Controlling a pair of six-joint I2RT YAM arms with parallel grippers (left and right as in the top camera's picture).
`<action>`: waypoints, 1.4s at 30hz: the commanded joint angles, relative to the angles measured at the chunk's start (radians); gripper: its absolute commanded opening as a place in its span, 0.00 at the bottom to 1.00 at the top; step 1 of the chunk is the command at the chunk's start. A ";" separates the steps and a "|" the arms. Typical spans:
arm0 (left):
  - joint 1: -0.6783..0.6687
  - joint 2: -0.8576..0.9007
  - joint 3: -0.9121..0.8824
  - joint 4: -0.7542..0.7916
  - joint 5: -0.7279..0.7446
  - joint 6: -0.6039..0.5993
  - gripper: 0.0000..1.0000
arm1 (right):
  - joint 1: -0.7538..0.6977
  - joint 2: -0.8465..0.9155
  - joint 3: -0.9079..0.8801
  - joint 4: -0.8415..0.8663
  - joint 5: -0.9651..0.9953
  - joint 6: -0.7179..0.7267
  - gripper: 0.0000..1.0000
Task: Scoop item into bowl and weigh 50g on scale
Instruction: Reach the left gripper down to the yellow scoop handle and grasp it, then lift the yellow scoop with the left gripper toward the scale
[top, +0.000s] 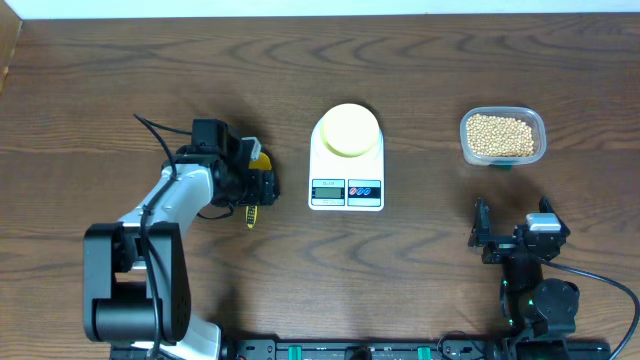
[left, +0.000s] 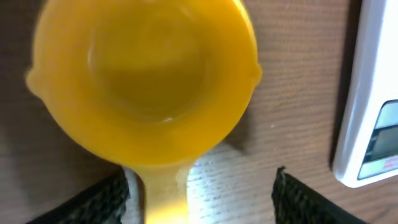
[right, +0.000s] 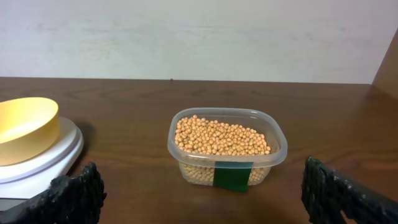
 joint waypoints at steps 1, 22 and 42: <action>-0.002 0.048 -0.022 -0.005 0.019 -0.009 0.71 | 0.008 -0.005 -0.002 -0.004 0.001 -0.001 0.99; -0.002 0.048 -0.022 0.002 0.002 -0.010 0.22 | 0.008 -0.005 -0.002 -0.004 0.001 -0.001 0.99; -0.001 -0.068 0.004 0.002 0.245 -0.109 0.07 | 0.008 -0.005 -0.002 -0.004 0.001 -0.001 0.99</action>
